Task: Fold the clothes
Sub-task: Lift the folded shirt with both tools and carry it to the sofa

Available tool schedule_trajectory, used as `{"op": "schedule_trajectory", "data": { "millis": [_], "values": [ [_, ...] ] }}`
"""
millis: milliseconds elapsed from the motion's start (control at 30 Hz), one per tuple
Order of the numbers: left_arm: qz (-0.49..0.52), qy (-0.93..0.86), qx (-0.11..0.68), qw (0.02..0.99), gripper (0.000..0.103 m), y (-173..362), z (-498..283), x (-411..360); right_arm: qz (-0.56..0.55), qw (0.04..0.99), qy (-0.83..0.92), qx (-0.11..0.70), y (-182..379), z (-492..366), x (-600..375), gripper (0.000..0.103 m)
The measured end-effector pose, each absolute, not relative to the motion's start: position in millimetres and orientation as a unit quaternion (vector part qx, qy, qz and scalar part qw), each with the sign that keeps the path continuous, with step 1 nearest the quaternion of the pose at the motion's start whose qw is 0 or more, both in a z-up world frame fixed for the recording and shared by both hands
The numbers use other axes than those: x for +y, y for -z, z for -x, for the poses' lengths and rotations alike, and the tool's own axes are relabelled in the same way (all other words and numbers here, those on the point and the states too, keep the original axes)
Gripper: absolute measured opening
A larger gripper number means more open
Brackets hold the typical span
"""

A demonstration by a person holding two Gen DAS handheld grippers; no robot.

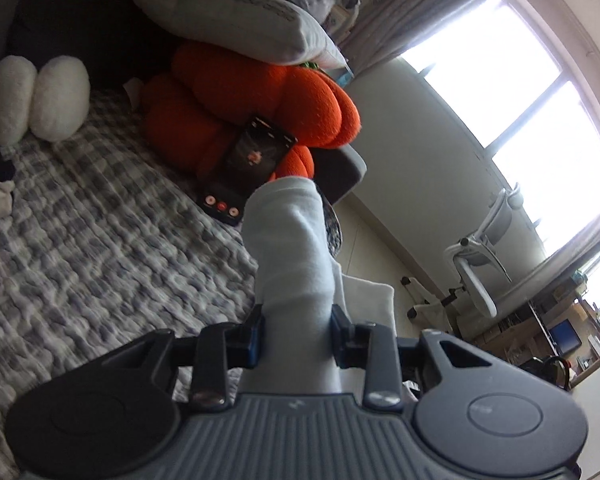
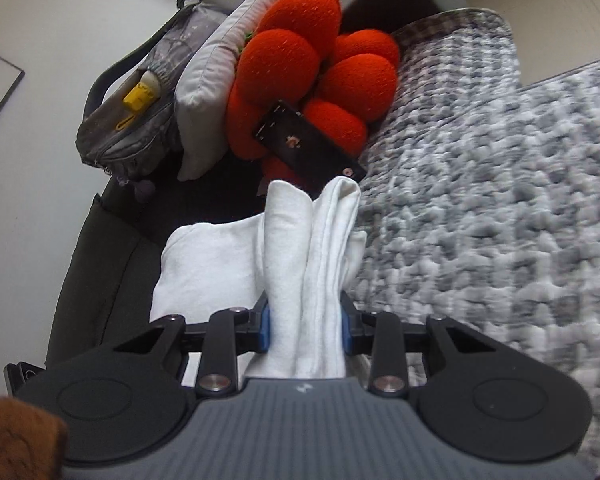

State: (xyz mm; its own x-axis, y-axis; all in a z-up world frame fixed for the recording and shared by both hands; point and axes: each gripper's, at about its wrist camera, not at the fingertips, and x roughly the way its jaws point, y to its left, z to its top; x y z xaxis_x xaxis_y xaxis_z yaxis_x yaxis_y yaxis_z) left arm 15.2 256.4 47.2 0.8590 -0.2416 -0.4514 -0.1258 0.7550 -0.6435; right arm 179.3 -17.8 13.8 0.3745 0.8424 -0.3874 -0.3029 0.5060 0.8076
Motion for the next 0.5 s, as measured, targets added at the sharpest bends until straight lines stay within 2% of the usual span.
{"op": "schedule_trajectory", "data": {
  "millis": [500],
  "values": [
    [0.427, -0.085, 0.147, 0.888, 0.032, -17, 32, 395, -0.257, 0.686, -0.52, 0.439, -4, -233, 169, 0.035]
  ]
}}
